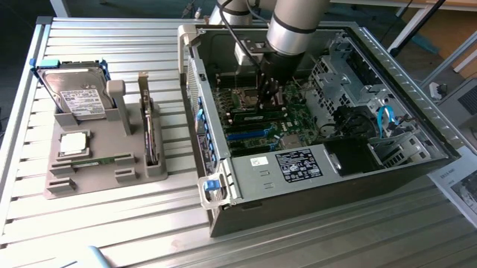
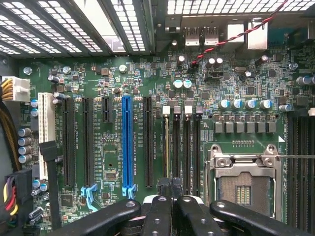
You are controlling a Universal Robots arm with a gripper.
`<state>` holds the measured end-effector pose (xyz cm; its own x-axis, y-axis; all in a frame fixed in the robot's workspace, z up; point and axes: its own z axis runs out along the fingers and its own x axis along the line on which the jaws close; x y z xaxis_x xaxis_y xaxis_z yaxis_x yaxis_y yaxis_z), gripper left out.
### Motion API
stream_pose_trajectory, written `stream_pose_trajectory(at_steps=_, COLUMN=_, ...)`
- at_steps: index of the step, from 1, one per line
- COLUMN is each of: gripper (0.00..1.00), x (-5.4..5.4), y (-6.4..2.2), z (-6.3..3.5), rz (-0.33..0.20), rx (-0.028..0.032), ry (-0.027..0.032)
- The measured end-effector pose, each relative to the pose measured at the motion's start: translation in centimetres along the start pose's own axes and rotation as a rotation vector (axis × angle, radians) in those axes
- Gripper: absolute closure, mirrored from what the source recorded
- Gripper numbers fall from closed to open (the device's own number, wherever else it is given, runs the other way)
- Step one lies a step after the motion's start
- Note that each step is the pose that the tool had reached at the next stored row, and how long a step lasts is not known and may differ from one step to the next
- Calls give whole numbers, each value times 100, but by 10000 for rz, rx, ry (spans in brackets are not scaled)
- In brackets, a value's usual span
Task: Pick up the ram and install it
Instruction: 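Press down the ram until it locks into place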
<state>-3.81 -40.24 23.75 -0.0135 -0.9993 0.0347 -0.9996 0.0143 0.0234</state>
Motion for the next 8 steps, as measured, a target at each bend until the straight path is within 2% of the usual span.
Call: stream_pose_trajectory(at_steps=8, gripper=90, x=-1, y=3, z=27, rz=0, rx=0, ry=0)
